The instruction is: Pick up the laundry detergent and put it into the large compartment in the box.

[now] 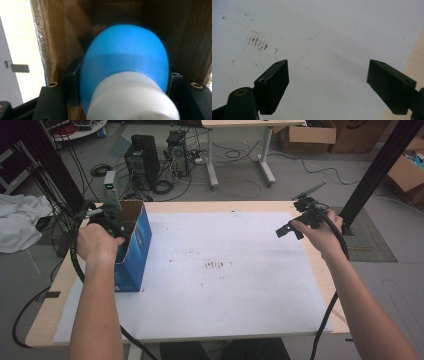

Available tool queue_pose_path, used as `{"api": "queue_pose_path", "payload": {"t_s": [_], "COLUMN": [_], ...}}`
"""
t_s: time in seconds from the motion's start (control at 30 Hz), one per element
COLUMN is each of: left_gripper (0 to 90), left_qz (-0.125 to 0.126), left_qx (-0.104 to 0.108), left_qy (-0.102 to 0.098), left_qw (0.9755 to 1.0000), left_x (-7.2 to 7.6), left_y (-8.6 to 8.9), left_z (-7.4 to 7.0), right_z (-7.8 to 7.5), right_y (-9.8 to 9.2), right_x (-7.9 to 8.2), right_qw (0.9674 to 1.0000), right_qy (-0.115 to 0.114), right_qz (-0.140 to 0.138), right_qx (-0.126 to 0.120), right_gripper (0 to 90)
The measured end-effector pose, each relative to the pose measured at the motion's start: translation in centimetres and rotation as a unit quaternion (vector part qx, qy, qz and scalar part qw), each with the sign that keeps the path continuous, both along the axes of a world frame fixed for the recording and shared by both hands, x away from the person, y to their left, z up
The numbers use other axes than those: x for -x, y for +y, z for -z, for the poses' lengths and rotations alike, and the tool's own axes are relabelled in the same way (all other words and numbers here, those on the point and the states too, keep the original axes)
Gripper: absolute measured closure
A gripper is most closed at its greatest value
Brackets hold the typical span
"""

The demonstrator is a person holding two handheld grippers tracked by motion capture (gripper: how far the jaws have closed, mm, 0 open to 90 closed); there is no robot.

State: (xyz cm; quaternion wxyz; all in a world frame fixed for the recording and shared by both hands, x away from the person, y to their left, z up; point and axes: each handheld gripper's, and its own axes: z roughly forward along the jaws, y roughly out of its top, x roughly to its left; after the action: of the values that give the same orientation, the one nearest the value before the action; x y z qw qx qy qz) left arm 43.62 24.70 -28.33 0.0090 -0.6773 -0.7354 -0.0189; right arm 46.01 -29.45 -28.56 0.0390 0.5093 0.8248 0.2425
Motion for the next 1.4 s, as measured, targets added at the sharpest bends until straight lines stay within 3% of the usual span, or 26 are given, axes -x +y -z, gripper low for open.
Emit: {"api": "queue_pose_path", "payload": {"t_s": [0.57,1.07,1.23,1.4], "left_gripper": [30.8,24.0,20.0,15.4], "left_qz": [-0.002,0.019,0.043,0.067], "left_qx": [0.009,-0.011,-0.015,-0.004], "left_qy": [-0.012,-0.04,-0.058,-0.077], "left_qw": [0.9999,0.9989,0.9973,0.9948], "left_x": [0.1,0.5,0.8,1.0], "left_y": [0.0,-0.6,-1.2,-2.6], "left_z": [-0.8,-5.0,-6.7,-7.9], "right_z": [-0.2,-0.5,-0.7,-0.6], "right_y": [0.0,-0.2,-0.2,-0.3], "right_x": [0.0,0.1,0.1,0.0], "right_qw": [1.0,1.0,1.0,1.0], "right_qy": [-0.001,-0.003,-0.005,-0.003], "right_qz": [-0.001,0.0,0.001,0.002], "right_qx": [0.0,-0.002,-0.002,0.001], "right_gripper": [17.8,17.9,17.9,18.0]}}
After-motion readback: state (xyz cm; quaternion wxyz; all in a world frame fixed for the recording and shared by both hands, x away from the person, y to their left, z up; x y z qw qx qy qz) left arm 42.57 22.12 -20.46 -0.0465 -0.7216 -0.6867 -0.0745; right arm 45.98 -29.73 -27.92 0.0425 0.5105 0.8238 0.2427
